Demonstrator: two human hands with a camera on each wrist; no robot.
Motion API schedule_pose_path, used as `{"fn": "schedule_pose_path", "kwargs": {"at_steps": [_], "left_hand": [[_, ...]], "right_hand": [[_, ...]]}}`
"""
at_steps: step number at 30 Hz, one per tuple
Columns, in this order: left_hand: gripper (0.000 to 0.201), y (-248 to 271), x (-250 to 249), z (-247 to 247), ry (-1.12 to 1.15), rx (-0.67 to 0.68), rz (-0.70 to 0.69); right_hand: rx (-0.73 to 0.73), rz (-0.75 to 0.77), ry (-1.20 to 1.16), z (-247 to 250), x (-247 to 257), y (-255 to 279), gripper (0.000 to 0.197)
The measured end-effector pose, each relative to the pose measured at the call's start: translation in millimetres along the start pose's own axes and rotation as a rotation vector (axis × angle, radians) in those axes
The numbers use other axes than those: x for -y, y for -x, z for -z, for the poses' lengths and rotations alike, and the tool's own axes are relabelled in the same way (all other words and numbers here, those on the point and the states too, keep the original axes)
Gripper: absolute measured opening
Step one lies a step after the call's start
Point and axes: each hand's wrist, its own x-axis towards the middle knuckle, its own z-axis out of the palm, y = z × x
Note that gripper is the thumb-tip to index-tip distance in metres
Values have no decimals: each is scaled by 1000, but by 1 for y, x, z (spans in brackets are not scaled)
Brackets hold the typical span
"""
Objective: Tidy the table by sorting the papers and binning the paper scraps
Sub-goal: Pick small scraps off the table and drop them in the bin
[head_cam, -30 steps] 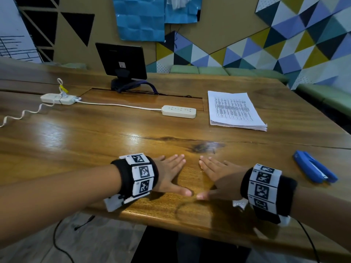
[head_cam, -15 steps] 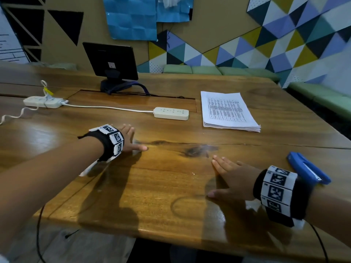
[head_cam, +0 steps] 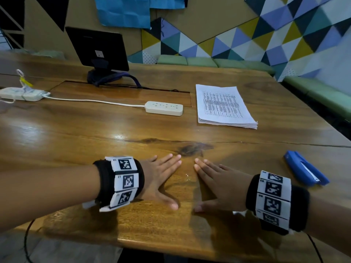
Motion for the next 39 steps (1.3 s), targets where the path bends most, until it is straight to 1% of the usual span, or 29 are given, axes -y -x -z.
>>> {"fn": "schedule_pose_path", "kwargs": {"at_steps": [2, 3, 5, 6, 8, 10, 12, 14, 16, 20, 24, 27, 29, 32, 37, 39], "left_hand": [[114, 2, -12, 0, -7, 4, -25], [111, 5, -17, 2, -18, 7, -32], [100, 11, -23, 8, -35, -3, -40], [92, 15, -25, 10, -38, -31, -36], [72, 23, -26, 13, -24, -143, -14], [52, 30, -26, 14, 3, -241, -14], [44, 33, -28, 12, 55, -250, -44], [44, 31, -30, 8, 112, -231, -78], [46, 25, -33, 7, 123, -244, -90], [44, 13, -29, 18, 114, -253, -56], [27, 13, -14, 26, 191, -309, 17], [20, 13, -7, 28, 245, -358, 52], [19, 12, -6, 29, 259, -372, 56], [18, 11, -5, 31, 277, -390, 43], [17, 10, -2, 29, 328, -387, 30], [18, 9, -2, 28, 336, -373, 35]], "right_hand": [[10, 10, 13, 0, 1, 0, 119], [17, 23, 20, 1, -1, 1, 110], [-16, 67, 6, 4, -5, 3, 82], [-66, 91, -23, 5, -9, 6, 68], [-196, 131, -110, 7, -14, 13, 46], [-292, 175, -143, 7, -17, 18, 35], [-312, 205, -132, 3, -15, 17, 34], [-292, 200, -113, -3, -11, 11, 35], [-280, 168, -106, -3, -5, 6, 34], [-307, 144, -133, 5, -3, 1, 32], [-350, 67, -232, 13, -14, -8, 32], [-316, 4, -331, 20, -14, -19, 32], [-299, -18, -438, 23, -12, -27, 37], [-294, 7, -518, 28, -8, -39, 39], [-228, 83, -618, 35, -14, -51, 33], [-197, 94, -674, 36, -18, -56, 27]]}}
